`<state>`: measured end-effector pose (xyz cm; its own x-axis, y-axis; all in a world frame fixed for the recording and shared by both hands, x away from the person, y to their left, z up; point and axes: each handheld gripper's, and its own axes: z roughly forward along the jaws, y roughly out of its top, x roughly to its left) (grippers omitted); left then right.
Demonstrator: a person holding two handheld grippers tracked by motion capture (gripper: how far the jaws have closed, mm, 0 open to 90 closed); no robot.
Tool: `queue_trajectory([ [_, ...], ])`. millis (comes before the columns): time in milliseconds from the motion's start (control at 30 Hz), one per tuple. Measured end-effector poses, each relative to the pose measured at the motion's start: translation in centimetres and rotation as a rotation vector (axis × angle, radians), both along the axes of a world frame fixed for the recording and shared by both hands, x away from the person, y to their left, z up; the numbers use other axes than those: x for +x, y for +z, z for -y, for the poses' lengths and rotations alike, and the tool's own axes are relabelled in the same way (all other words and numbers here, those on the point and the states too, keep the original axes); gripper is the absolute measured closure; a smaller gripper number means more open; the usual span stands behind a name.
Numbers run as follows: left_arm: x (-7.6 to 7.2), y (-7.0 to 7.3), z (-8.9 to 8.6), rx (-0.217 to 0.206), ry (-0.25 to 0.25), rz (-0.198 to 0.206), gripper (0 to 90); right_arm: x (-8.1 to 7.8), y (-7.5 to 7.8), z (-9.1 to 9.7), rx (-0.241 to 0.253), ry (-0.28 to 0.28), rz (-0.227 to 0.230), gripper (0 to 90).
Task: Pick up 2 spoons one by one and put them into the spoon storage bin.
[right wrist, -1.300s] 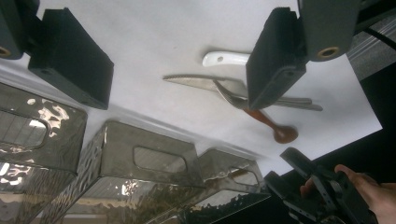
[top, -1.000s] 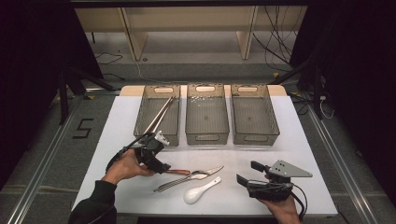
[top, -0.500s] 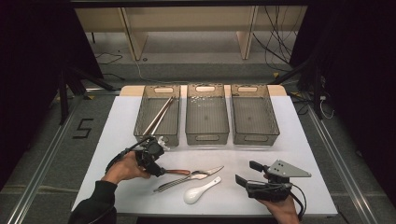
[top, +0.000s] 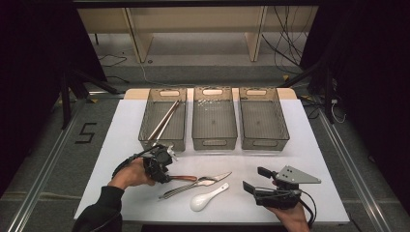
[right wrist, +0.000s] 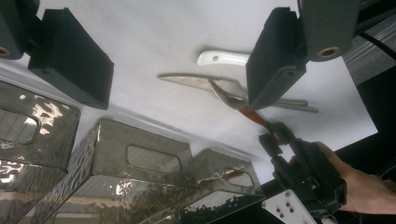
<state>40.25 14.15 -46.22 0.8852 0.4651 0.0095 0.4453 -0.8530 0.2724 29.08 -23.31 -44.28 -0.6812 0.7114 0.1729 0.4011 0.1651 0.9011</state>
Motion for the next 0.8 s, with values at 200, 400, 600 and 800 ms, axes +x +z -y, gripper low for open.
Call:
queue_trajectory([
  [200, 0.14, -0.01, 0.06, 0.005, -0.010, -0.016, 62.7, -0.01, 0.01, -0.01, -0.001, -0.001, 0.000, 23.7],
  [400, 0.14, 0.01, 0.27, 0.009, -0.002, -0.030, 67.9, -0.07, 0.03, -0.02, -0.001, -0.001, -0.001, 23.7],
  [600, 0.11, 0.11, 0.35, 0.021, -0.018, -0.045, 74.5, -0.08, 0.05, 0.00, -0.001, -0.002, -0.001, 23.7],
  [800, 0.19, 0.07, 0.34, 0.019, 0.005, -0.053, 81.1, -0.09, 0.06, 0.00, -0.001, -0.002, 0.000, 23.7],
])
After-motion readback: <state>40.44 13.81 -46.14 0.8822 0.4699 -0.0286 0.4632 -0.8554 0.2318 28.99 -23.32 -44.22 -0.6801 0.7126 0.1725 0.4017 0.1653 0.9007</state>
